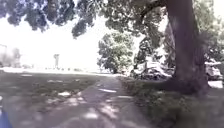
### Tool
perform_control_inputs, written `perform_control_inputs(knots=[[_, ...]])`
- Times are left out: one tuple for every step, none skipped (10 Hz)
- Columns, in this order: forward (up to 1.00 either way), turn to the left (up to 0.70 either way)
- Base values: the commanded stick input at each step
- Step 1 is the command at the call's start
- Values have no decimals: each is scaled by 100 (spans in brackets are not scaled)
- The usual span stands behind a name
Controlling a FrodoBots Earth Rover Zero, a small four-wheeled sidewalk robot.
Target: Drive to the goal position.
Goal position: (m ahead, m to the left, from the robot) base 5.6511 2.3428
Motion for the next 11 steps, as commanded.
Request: perform_control_inputs(knots=[[70, 0], [70, 0], [70, 0], [70, 0], [70, 0], [70, 0], [70, 0], [70, 0], [70, 0], [70, 0], [70, 0]])
